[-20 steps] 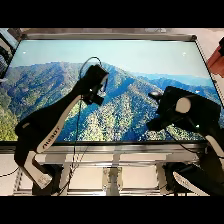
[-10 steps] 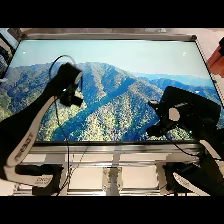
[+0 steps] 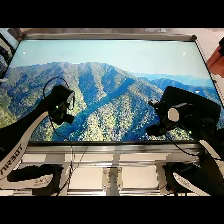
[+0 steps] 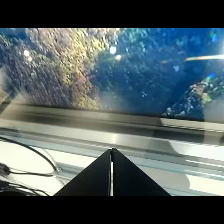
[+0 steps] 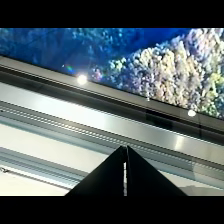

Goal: Fold the clothes and pants, and hang the long-sleeved shirts on hangers.

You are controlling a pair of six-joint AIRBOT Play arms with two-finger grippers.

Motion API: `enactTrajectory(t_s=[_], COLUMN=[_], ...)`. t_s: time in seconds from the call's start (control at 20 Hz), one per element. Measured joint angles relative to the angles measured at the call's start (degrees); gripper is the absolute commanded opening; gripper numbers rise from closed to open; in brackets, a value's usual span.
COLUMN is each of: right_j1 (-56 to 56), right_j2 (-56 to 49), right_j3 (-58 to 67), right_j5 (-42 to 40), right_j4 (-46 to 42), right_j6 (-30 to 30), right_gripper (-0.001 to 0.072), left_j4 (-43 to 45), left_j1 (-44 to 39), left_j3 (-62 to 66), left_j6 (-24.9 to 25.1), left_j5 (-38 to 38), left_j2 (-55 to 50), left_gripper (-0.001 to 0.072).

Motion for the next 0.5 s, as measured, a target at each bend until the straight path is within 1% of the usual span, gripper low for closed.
enactTrajectory(t_s=[0.5], right_j1=[0.0], right_j2=[0.0], right_j3=[1.6], right_j5=[0.3], right_j4=[1.1], right_j6=[0.1], right_gripper=[0.0026], left_j4=[-0.1], left_j1=[0.1], left_j3=[-1.0], left_j6=[0.0], left_j5=[0.2], left_j2=[-0.3], left_gripper=[0.0022])
